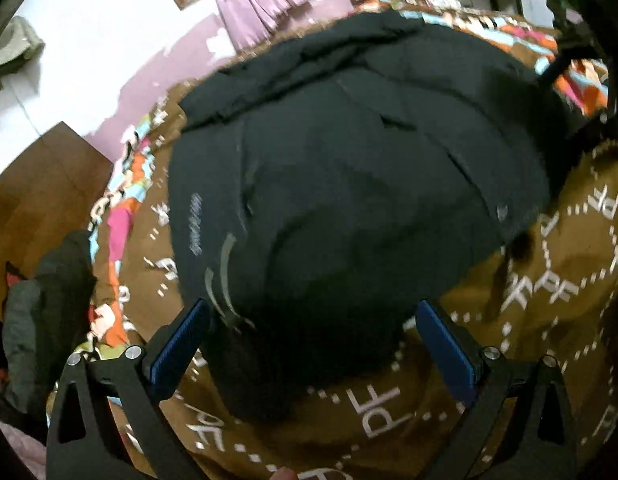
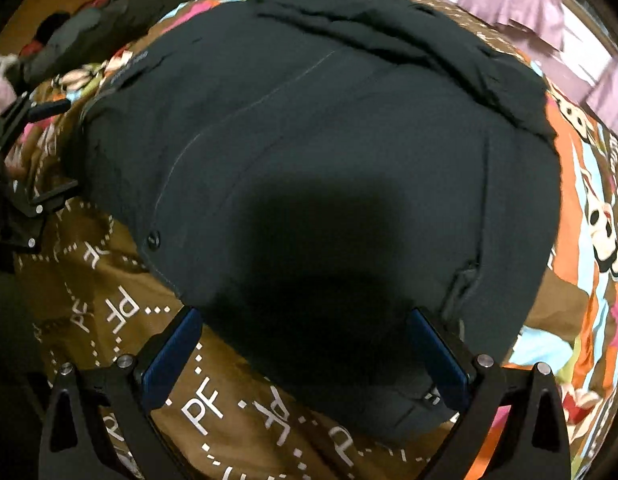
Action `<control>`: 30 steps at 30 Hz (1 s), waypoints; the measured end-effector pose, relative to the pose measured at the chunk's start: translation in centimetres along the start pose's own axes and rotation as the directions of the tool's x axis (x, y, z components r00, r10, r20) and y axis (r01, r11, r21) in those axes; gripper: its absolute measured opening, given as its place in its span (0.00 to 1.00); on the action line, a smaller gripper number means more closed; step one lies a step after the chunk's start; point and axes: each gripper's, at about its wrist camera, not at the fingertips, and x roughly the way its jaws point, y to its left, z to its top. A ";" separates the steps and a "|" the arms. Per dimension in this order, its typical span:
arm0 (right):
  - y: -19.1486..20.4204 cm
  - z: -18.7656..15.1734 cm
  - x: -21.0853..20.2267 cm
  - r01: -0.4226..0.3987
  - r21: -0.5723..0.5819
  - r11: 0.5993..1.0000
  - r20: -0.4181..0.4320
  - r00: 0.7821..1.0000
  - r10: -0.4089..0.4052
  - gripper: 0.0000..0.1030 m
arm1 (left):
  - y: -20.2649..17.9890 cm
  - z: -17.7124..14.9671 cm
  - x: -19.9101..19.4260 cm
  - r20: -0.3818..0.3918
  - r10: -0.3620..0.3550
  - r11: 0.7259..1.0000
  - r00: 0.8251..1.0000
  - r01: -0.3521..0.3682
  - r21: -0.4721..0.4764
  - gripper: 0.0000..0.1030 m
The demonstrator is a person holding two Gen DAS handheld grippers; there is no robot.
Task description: Fold large clothes
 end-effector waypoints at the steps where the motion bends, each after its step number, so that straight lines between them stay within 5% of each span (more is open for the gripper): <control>1: 0.3 0.0 0.3 0.000 -0.016 1.000 -0.007 1.000 -0.001 1.00 | -0.2 -0.3 0.4 -0.018 -0.001 1.000 1.000 0.001 0.007 0.98; 7: 1.4 -0.6 2.0 0.032 -0.103 0.994 -0.060 0.997 -0.038 1.00 | -0.6 -0.9 2.3 -0.045 0.072 0.996 0.996 -0.070 0.052 0.98; 16: 2.1 -1.6 4.8 0.152 -0.198 0.968 -0.089 0.981 -0.172 1.00 | 0.1 -1.6 4.3 -0.099 0.035 0.998 0.994 -0.029 0.053 0.98; 30: -3.7 1.9 1.5 0.113 0.041 0.993 0.004 0.994 -0.113 0.99 | 1.0 -0.7 3.8 -0.073 0.050 0.998 0.996 -0.048 0.031 0.98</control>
